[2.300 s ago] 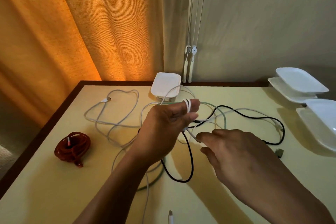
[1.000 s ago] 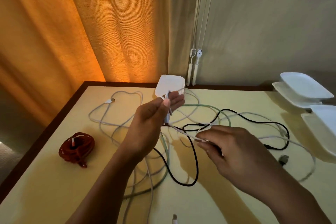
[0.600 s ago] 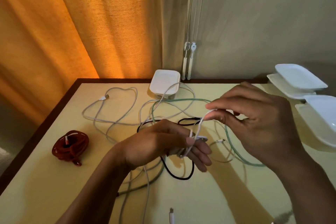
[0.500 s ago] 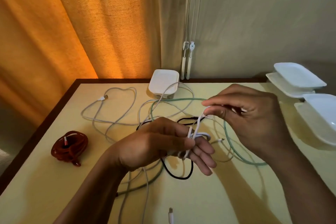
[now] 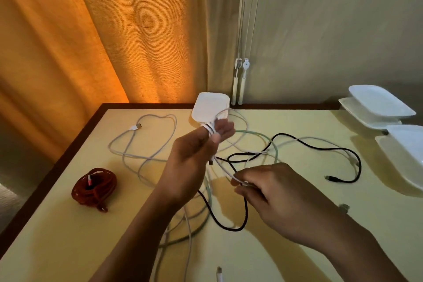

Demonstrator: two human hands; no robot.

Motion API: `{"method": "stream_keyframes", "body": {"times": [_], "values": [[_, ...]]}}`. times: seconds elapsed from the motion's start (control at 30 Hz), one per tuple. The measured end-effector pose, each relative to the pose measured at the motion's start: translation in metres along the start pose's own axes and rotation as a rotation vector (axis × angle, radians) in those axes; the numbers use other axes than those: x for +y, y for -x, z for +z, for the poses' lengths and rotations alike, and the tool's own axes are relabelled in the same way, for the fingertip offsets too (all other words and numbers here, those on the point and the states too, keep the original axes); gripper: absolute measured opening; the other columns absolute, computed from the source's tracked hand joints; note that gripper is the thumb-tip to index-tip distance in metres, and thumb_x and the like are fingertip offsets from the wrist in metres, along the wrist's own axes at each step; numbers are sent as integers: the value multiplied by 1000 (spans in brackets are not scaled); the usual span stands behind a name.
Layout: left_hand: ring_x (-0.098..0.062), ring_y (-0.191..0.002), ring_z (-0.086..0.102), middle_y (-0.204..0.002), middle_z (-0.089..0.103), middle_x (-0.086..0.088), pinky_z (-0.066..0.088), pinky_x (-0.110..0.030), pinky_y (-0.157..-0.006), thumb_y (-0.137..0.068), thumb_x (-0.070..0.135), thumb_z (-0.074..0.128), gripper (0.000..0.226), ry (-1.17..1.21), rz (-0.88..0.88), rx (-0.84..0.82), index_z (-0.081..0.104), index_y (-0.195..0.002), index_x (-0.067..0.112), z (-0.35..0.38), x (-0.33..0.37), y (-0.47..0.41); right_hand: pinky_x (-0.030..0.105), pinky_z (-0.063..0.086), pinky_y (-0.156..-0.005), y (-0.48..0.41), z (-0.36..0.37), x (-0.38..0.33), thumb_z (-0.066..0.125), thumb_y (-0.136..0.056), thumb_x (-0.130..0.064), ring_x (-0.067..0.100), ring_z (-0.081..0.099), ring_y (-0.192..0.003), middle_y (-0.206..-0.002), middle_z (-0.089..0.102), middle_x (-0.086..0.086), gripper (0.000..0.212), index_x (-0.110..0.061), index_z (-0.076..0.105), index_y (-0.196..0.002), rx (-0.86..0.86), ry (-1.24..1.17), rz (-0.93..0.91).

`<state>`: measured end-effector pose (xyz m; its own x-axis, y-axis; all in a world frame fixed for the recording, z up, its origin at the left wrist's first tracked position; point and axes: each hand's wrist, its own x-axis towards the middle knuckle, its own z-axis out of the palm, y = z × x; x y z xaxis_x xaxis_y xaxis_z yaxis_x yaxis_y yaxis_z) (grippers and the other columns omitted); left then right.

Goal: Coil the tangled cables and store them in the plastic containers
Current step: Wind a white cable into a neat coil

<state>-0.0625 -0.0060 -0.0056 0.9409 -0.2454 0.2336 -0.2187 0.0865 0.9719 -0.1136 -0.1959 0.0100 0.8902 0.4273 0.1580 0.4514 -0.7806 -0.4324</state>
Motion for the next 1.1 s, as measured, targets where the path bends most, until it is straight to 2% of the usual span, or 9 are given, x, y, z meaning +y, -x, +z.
{"method": "stream_keyframes", "body": {"times": [0.07, 0.17, 0.3, 0.4, 0.5, 0.57, 0.73, 0.9, 1.1], "values": [[-15, -119, 68, -123, 75, -2, 50, -47, -108, -107, 16, 50, 29, -191, -49, -83, 66, -129, 6, -4, -4, 4, 39, 52, -64, 6, -9, 0, 44, -100, -48, 7, 57, -73, -80, 61, -14, 29, -30, 65, -92, 93, 85, -56], [-27, -110, 70, -113, 76, -6, 49, -59, -99, -106, 22, 50, 29, -352, -104, -422, 71, -120, 10, -10, 4, 7, 38, 52, -55, 9, -28, 9, 60, -94, -43, 13, 58, -67, -77, 63, -13, 20, -29, 73, -89, 259, 138, -152], [-27, -90, 70, -101, 72, -17, 52, -42, -89, -106, 9, 49, 23, -218, -248, -730, 66, -114, -4, -9, 21, 10, 28, 49, -59, 8, -41, 14, 87, -79, -28, -1, 49, -67, -80, 64, -11, 14, -23, 76, -87, 380, 69, -216], [-22, -73, 59, -82, 63, -11, 53, -40, -72, -100, 11, 57, 11, -138, -275, -706, 66, -95, 6, -4, 27, 11, 10, 45, -71, 6, -39, 13, 84, -76, -30, -7, 58, -79, -96, 69, -15, 32, -24, 78, -107, 359, -136, -142], [-17, -59, 56, -67, 56, -4, 50, -58, -80, -94, 7, 54, 16, -2, -313, -694, 64, -81, 7, -1, 29, 11, 21, 53, -87, 4, -32, 11, 74, -80, -33, 1, 68, -102, -109, 74, -17, 33, -29, 77, -113, 127, -512, 9], [-25, -52, 50, -62, 50, -12, 51, -49, -82, -88, 6, 52, 18, 83, -348, -676, 61, -73, 6, 0, 31, 11, 27, 54, -91, 5, -28, 10, 70, -82, -33, 6, 70, -104, -104, 76, -14, 26, -31, 80, -106, 32, -662, 73], [-28, -55, 60, -64, 59, -16, 51, -50, -82, -91, 6, 49, 20, 146, -343, -617, 64, -78, 0, 3, 27, 11, 31, 57, -87, 2, -30, 7, 71, -78, -37, 12, 73, -92, -92, 78, -6, 18, -30, 80, -93, 75, -774, 164], [-35, -65, 69, -79, 67, -27, 54, -34, -70, -93, 5, 51, 24, 169, -299, -517, 68, -89, -11, 11, 20, 12, 31, 59, -85, 0, -30, 8, 73, -87, -19, 15, 74, -89, -89, 78, 1, 8, -20, 79, -91, 124, -788, 198], [-29, -66, 62, -77, 69, -18, 46, -37, -70, -89, 22, 59, 23, 60, -73, -213, 70, -80, 4, 28, 8, 19, 25, 56, -80, -5, -34, 7, 72, -89, -14, 10, 72, -84, -86, 77, -3, 11, -22, 79, -91, 204, -782, 184]]}}
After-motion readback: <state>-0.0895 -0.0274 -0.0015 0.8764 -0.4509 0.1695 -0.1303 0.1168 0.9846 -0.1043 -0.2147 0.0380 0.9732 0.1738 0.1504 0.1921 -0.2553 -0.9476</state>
